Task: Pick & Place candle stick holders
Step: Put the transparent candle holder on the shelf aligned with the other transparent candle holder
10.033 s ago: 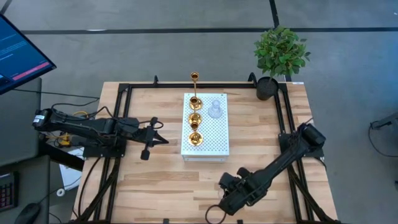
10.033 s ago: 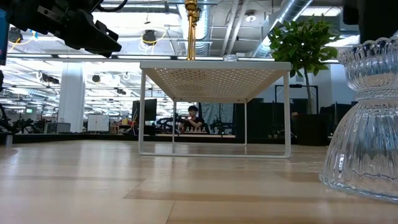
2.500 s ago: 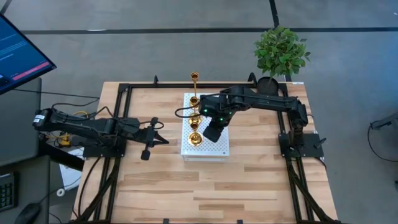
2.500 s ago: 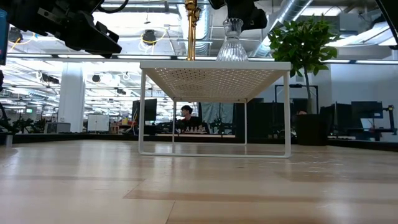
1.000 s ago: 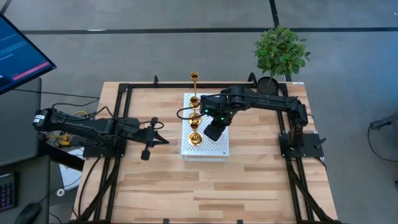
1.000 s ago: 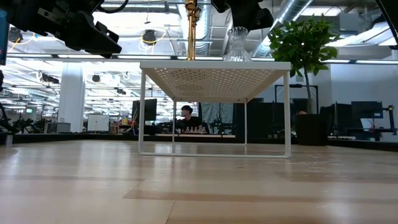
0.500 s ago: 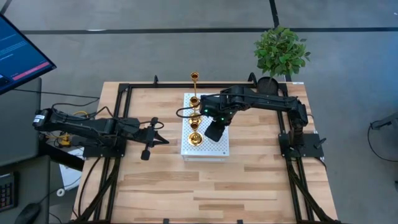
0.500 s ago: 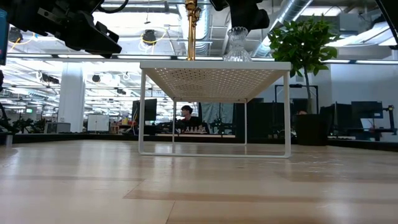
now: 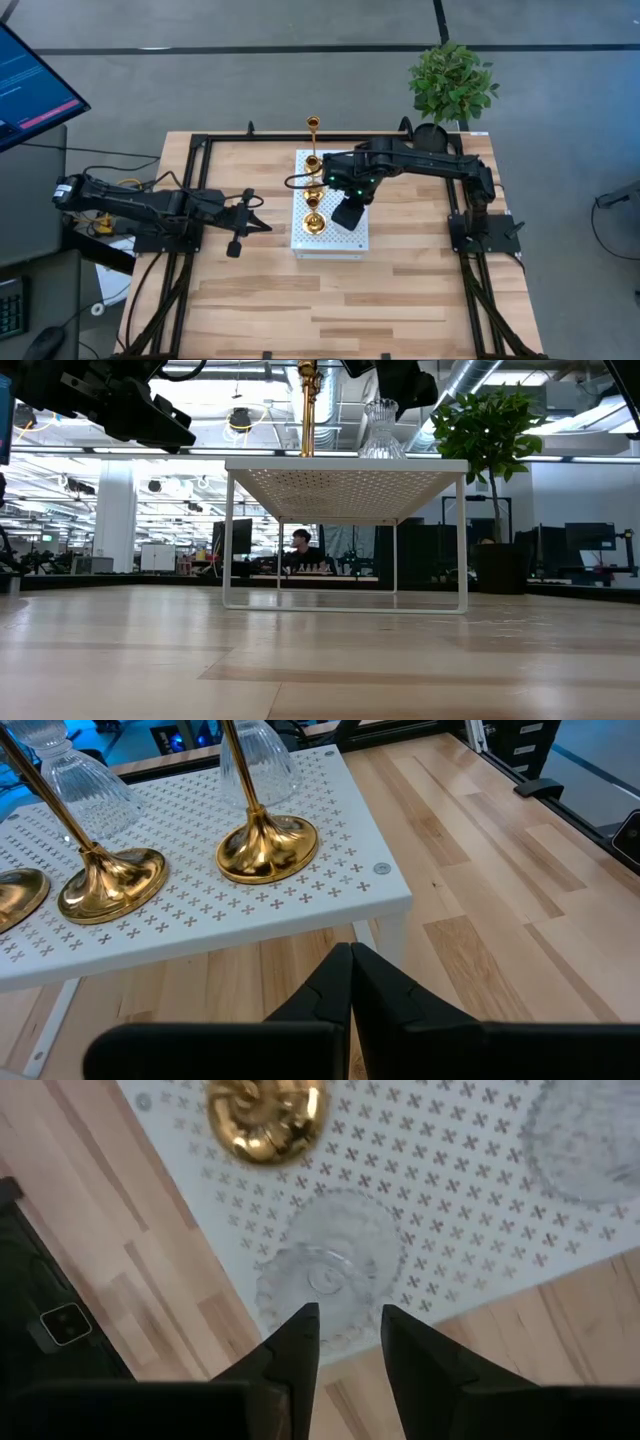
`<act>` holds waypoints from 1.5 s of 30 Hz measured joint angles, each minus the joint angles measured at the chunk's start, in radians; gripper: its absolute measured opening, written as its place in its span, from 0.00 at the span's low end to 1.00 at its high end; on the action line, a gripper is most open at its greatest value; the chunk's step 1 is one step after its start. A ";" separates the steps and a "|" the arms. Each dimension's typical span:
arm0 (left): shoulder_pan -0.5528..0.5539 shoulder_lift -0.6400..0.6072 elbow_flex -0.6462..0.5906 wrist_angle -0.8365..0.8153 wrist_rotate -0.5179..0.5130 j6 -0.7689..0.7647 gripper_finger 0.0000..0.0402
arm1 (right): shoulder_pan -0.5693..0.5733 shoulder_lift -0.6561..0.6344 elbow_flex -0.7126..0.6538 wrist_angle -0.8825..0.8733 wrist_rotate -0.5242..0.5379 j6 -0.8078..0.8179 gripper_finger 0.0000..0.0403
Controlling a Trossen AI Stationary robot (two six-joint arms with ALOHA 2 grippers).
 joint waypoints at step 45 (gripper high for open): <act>0.000 0.000 0.000 0.000 0.000 0.000 0.02 | 0.238 -0.157 0.166 0.132 0.218 -0.200 0.01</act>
